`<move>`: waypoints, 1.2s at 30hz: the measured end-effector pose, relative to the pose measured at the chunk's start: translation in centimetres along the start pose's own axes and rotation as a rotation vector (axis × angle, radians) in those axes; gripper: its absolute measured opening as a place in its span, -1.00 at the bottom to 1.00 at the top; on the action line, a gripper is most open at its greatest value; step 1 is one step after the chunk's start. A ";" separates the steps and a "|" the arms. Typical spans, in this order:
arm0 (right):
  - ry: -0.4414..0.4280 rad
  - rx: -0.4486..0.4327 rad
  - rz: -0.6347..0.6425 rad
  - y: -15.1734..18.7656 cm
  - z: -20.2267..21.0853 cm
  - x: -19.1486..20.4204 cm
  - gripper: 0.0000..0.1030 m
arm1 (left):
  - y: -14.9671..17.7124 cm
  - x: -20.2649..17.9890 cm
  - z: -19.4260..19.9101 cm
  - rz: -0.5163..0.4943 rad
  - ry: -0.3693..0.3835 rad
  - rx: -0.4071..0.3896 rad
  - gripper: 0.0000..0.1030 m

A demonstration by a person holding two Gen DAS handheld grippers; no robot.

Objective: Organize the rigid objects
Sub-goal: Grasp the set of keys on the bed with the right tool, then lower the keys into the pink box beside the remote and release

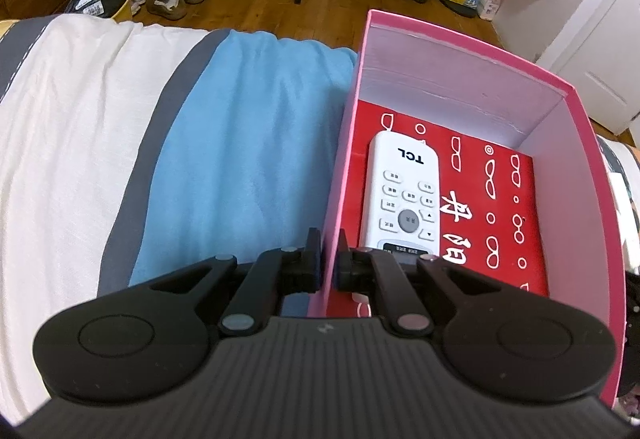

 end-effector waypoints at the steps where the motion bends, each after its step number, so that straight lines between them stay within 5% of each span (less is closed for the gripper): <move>1: 0.007 0.003 -0.004 0.0 0.3 -0.2 -0.27 | 0.0 0.1 0.0 0.005 0.003 0.002 -0.91; 2: 0.018 0.005 -0.014 0.0 0.6 -0.4 -0.42 | 0.0 0.1 0.0 0.006 0.003 0.003 -0.91; 12: 0.034 -0.060 -0.190 1.4 4.0 -2.4 -0.42 | 0.0 0.2 0.0 0.000 -0.004 0.002 -0.91; 21: 0.038 -0.281 -0.280 -0.4 11.8 -2.7 -0.42 | 0.0 0.2 0.0 -0.001 -0.003 0.001 -0.91; 26: -0.071 -0.364 -0.238 -4.1 16.2 0.5 -0.42 | 0.0 0.1 0.1 0.007 0.002 0.001 -0.91; 31: -0.201 -0.261 -0.238 -8.9 13.9 4.8 -0.42 | -0.1 0.2 0.1 0.003 0.005 0.000 -0.91; 36: -0.199 -0.107 -0.361 -12.0 7.5 5.6 -0.42 | 0.0 0.5 0.1 -0.011 0.011 -0.009 -0.91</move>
Point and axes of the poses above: each gripper's, at about its wrist camera, not at the fingertips, and z roughly against the way its jaws point, x to its left, y to its underside, the point moved 10 cm from there along -z, roughly the way its jaws point, and after that the axes turned 14 degrees about x, right-handed, at the moved point
